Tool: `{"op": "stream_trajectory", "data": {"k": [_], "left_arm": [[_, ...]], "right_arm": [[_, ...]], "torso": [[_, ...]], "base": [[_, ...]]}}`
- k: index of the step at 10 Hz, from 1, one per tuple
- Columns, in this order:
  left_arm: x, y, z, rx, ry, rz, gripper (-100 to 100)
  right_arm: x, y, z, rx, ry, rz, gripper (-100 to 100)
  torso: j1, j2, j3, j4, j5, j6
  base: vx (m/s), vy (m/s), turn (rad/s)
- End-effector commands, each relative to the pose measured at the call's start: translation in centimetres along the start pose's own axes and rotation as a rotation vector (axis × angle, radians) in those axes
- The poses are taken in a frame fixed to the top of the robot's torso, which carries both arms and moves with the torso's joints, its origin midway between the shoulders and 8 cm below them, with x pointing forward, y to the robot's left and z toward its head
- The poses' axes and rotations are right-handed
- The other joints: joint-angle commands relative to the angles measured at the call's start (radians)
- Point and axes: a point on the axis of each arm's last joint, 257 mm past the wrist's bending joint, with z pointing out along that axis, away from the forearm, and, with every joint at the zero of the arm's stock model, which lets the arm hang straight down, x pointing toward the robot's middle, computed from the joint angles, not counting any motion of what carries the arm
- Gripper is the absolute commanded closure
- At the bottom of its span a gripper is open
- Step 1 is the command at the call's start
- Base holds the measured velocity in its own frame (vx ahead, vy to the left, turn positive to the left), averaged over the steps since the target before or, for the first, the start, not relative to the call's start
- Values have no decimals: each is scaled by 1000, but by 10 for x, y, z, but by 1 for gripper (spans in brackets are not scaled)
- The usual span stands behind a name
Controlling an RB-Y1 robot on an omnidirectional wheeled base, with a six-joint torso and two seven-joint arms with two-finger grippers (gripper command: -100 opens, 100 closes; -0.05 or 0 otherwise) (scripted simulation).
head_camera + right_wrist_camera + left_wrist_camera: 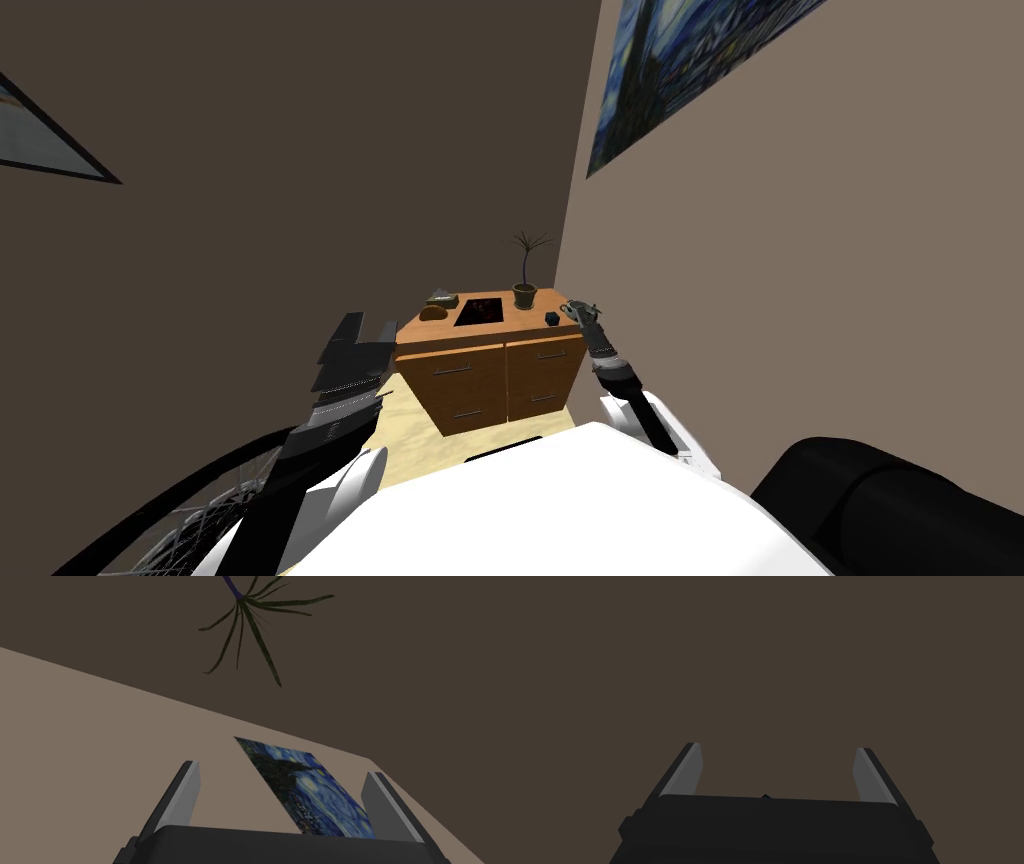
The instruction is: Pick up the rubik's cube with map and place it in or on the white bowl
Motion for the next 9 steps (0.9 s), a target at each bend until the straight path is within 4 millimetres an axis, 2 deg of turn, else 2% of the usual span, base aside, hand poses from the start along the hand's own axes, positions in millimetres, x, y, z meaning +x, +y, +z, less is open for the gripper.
{"op": "stream_trajectory", "data": {"k": [1,5,9], "left_arm": [[0,0,0,0,0,0,0],[0,0,0,0,0,0,0],[0,0,0,0,0,0,0]], "right_arm": [[6,-15,-3,29,41,-82,-100],[16,-60,-13,108,153,-285,-100],[16,-110,-27,187,271,-488,-100]], "torso": [[0,0,0,0,0,0],[2,-1,-1,0,1,0],[3,-3,-2,-1,1,0]], "base": [[-44,30,34],[-32,42,35],[-8,59,20]]}}
